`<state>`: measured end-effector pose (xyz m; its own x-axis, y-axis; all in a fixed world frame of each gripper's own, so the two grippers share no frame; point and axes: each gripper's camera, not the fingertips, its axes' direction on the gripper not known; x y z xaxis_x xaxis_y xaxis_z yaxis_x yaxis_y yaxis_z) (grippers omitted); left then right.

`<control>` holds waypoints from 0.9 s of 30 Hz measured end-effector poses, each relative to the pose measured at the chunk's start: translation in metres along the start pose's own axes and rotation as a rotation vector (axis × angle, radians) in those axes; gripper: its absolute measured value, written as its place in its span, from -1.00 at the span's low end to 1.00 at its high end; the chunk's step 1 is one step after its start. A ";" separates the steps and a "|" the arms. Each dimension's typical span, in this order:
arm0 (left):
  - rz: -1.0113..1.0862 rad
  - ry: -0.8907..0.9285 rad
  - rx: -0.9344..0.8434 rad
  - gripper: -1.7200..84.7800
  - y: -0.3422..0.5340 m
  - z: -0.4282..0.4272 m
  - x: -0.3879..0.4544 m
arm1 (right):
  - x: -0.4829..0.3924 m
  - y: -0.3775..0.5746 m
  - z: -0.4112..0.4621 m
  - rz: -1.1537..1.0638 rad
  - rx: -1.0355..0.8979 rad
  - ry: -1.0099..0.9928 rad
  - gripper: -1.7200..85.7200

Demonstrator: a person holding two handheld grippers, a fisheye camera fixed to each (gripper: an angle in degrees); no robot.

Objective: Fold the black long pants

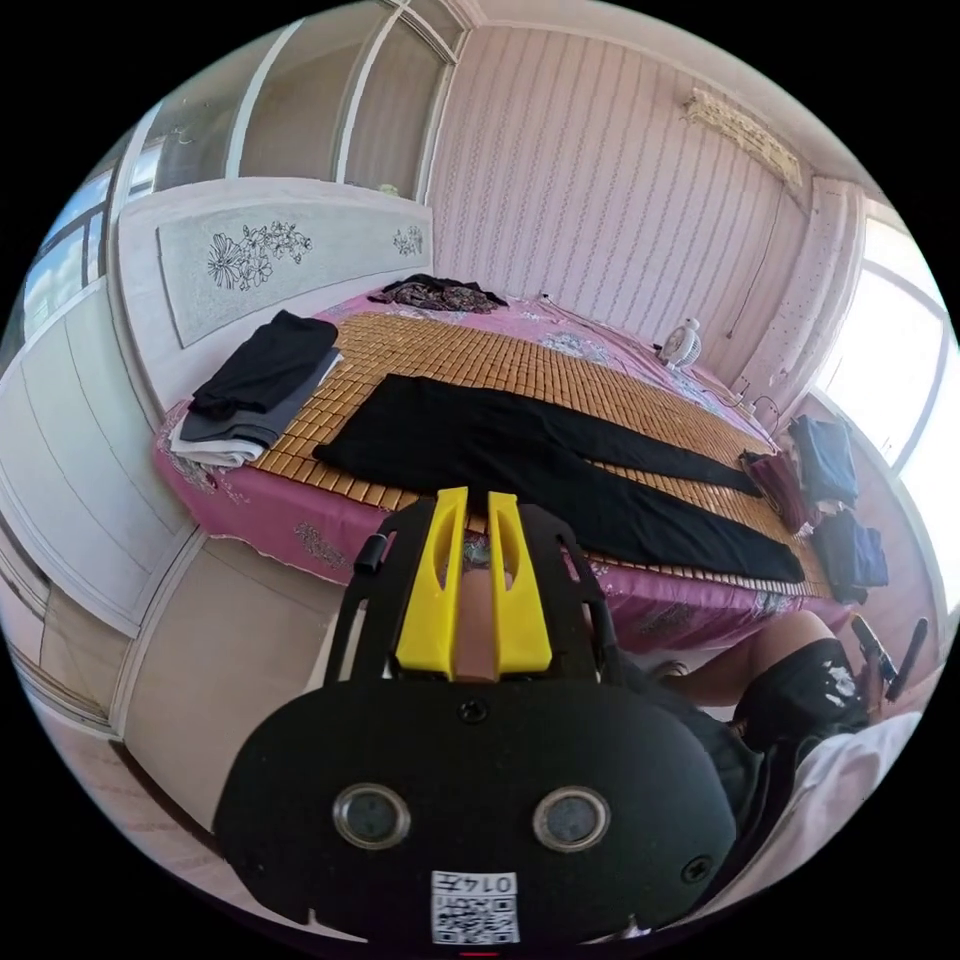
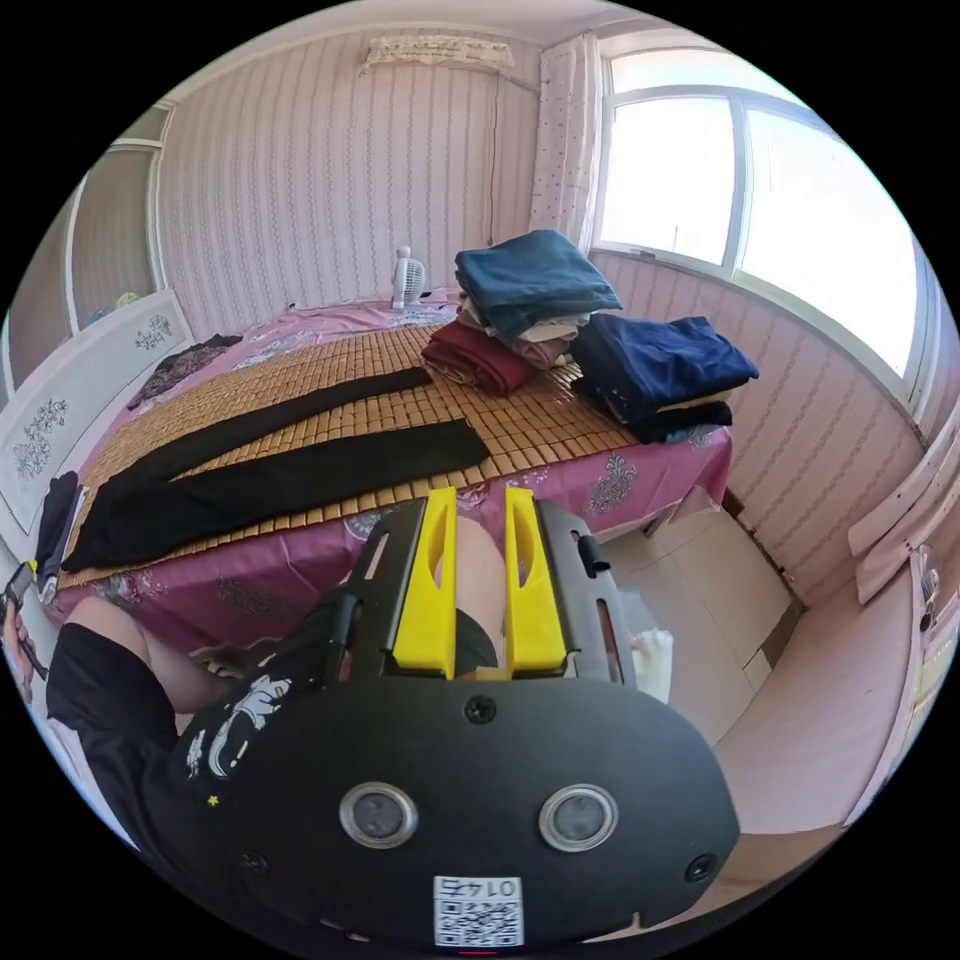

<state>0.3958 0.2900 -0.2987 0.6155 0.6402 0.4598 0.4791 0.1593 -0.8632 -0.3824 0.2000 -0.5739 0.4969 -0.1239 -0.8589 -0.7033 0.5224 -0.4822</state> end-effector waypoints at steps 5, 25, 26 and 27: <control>0.085 -0.032 0.085 -0.82 0.012 -0.013 -0.003 | -0.014 0.003 -0.002 -0.048 0.016 -0.060 -0.76; -0.061 -0.033 -0.012 -0.70 0.022 0.056 -0.082 | -0.027 -0.009 0.052 -0.129 -0.020 -0.044 -0.67; -0.082 -0.023 -0.033 -0.70 0.018 0.063 -0.090 | -0.027 -0.013 0.058 -0.130 -0.031 -0.040 -0.66; -0.096 -0.014 -0.048 -0.70 0.016 0.067 -0.094 | -0.027 -0.016 0.061 -0.133 -0.037 -0.034 -0.65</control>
<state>0.3043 0.2826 -0.3699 0.5571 0.6339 0.5365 0.5647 0.1845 -0.8044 -0.3539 0.2466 -0.5324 0.6035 -0.1607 -0.7810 -0.6483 0.4713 -0.5980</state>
